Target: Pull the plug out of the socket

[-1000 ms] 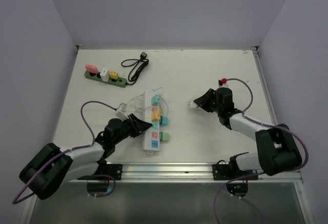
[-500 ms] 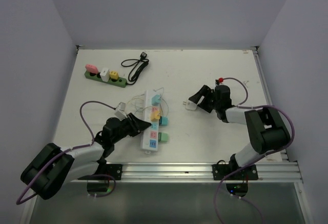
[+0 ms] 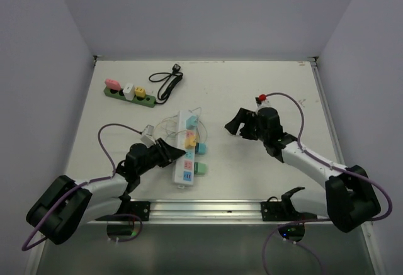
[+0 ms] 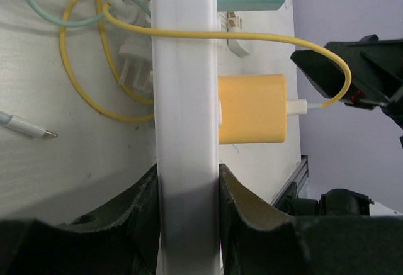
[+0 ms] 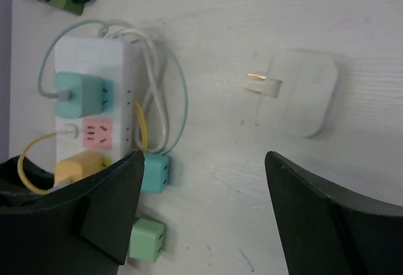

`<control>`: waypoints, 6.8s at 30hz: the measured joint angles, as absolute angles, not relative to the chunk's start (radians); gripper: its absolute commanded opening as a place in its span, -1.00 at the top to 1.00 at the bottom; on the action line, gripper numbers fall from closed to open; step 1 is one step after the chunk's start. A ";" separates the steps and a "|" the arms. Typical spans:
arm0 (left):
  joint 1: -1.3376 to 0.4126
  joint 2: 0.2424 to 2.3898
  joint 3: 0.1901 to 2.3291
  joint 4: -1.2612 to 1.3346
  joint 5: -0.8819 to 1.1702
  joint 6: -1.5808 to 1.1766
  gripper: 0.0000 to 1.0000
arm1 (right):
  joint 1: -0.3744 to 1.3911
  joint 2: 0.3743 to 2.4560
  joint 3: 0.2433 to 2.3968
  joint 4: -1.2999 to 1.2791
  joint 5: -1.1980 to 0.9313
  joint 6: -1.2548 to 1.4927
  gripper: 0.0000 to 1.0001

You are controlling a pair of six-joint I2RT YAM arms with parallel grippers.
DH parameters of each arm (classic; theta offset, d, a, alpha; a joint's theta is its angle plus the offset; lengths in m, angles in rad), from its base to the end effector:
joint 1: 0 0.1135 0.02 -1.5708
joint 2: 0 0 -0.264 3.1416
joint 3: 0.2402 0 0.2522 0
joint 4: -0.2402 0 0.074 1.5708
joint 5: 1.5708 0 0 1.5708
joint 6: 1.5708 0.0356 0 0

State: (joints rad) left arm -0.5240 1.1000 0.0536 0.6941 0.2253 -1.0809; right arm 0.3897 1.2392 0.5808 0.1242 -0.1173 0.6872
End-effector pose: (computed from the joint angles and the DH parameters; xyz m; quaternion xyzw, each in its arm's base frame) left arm 0.1491 -0.0954 0.1293 -0.1621 0.8012 -0.4729 0.3289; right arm 0.2377 0.1021 0.2050 0.0998 0.8619 0.2973 0.3985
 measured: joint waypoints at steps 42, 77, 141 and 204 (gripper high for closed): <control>-0.525 1.107 0.055 0.694 0.224 -1.084 1.00 | 1.010 1.617 0.937 0.053 0.273 0.853 1.00; -0.563 1.362 0.073 0.914 0.162 -1.209 1.00 | 1.021 1.531 1.114 -0.210 0.355 0.911 1.00; -0.664 1.256 0.067 0.872 0.375 -1.030 1.00 | 0.319 1.834 1.266 -0.311 0.084 0.610 -0.48; -0.662 1.299 0.131 0.828 0.236 -1.029 -0.63 | 0.820 1.565 0.973 -0.130 0.268 0.742 1.00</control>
